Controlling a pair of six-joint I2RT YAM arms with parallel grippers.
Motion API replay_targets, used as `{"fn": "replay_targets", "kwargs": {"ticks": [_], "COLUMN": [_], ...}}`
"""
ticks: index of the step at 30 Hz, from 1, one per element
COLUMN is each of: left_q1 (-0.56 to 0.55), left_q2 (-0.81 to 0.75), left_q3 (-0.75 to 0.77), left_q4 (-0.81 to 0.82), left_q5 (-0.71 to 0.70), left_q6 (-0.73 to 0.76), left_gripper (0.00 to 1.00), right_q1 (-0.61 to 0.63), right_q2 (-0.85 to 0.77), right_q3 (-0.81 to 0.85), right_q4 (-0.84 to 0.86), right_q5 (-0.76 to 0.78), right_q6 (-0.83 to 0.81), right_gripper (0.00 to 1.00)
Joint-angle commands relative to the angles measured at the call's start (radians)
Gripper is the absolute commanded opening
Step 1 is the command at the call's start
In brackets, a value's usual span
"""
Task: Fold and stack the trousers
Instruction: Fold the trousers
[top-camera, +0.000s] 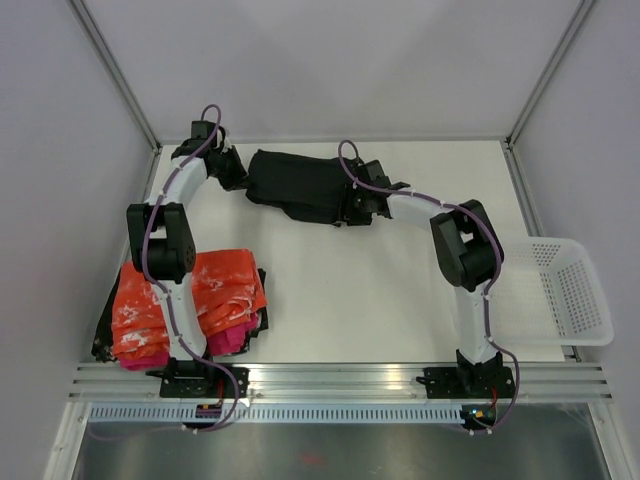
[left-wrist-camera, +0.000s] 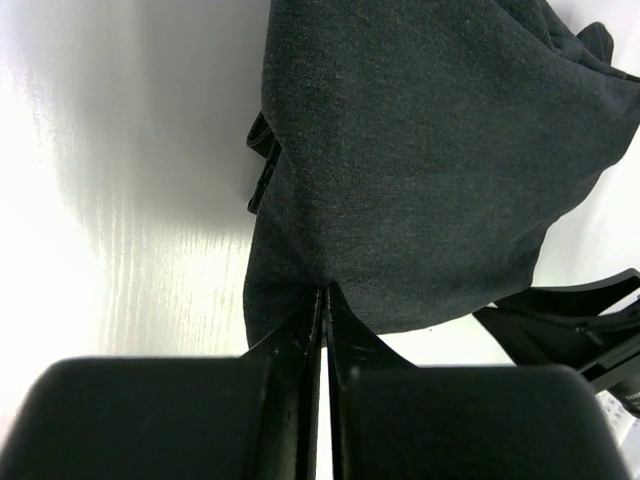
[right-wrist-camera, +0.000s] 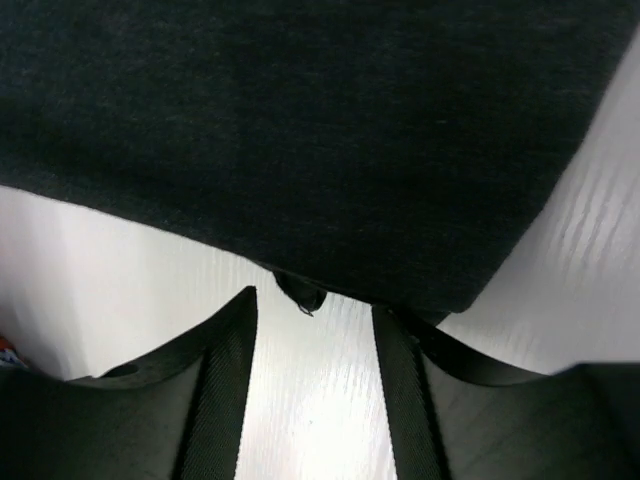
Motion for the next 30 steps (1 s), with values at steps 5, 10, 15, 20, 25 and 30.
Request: {"fn": "replay_targets", "kwargs": {"ticks": [5,10,15,20,25,30], "left_q1": [0.034,0.034,0.033,0.036,0.036,0.036], "left_q2": [-0.015,-0.022,-0.035,-0.064,-0.114,-0.144], "left_q3": [0.01,-0.002,-0.011,-0.039,-0.098,-0.152], "left_q4": [0.032,0.035,0.034,0.026,0.021,-0.002], "left_q5": [-0.004,-0.006,-0.007,-0.03,-0.073,-0.078], "left_q6": [0.037,0.035,0.034,0.046,0.068,0.077], "left_gripper": [0.02,0.02,0.02,0.02,0.02,0.02], "right_q1": [0.029,0.041,0.039,0.013,-0.086,-0.163], "right_q2": [0.058,0.072,0.079,0.047,0.036,0.049], "right_q3": [0.018,0.018,0.015,0.017,0.049,0.081], "right_q4": [0.099,0.117,0.103,0.094,0.072,0.043], "right_q5": [0.072,0.13,0.226,0.311,0.312,0.314], "right_q6": [0.123,0.16,0.175,0.14,0.083,0.002], "right_gripper": [0.48,0.39,0.06,0.0,0.0,0.0]}}
